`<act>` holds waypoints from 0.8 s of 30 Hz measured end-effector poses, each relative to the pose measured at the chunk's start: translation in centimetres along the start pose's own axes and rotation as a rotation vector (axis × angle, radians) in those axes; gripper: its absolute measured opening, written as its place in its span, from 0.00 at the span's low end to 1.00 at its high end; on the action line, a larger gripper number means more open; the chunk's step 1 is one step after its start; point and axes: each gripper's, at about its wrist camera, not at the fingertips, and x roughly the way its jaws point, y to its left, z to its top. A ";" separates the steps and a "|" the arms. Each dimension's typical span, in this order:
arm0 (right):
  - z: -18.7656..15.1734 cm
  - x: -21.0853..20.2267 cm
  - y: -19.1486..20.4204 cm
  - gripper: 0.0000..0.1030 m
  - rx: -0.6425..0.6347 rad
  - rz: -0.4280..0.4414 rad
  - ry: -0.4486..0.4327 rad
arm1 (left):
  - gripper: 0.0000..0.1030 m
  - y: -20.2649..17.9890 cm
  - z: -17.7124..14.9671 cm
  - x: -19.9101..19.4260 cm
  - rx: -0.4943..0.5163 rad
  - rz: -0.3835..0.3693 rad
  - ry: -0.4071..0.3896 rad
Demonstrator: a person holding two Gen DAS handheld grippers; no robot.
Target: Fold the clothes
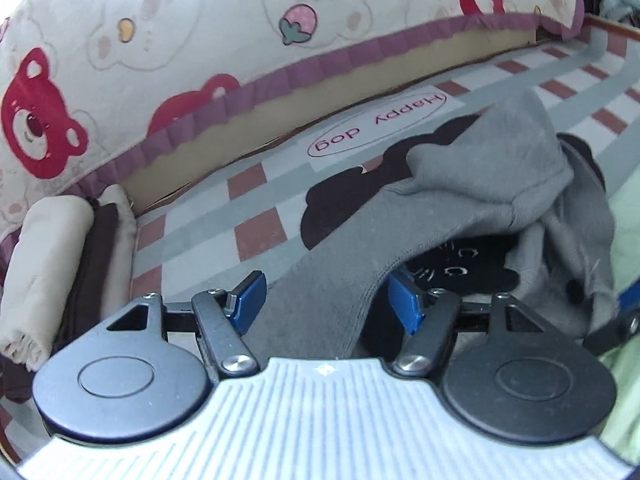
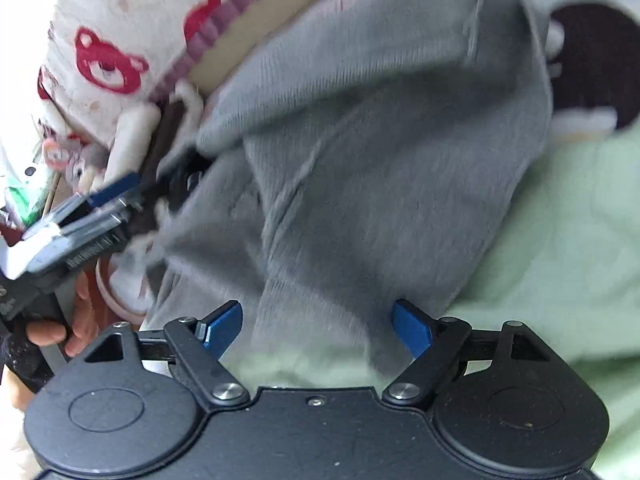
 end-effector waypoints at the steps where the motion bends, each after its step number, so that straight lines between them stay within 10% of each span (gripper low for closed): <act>1: 0.0 0.0 0.1 0.71 -0.027 -0.013 -0.032 | 0.66 -0.3 0.1 0.8 0.005 0.002 0.004; 5: -0.5 -0.9 1.2 0.14 -0.268 -0.111 -0.198 | 0.70 -3.2 1.8 4.5 0.096 0.051 0.073; 7: -0.4 -1.4 1.5 0.12 -0.363 -0.155 -0.240 | 0.68 -4.6 2.4 5.3 0.167 0.051 0.050; 9: 0.6 -2.7 1.6 0.11 -0.466 -0.227 -0.308 | 0.05 -5.7 2.8 5.9 0.240 0.017 0.056; 14: 7.0 -8.7 -0.3 0.10 -0.513 -0.330 -0.481 | 0.05 -6.9 4.5 4.5 0.332 0.129 -0.029; 19: 11.2 -12.3 -1.4 0.12 -0.505 -0.351 -0.531 | 0.06 -3.6 7.9 3.1 0.143 0.391 -0.100; 24: 9.9 -9.9 -4.2 0.43 -0.316 -0.261 -0.409 | 0.06 -2.0 7.6 3.4 0.037 0.466 -0.130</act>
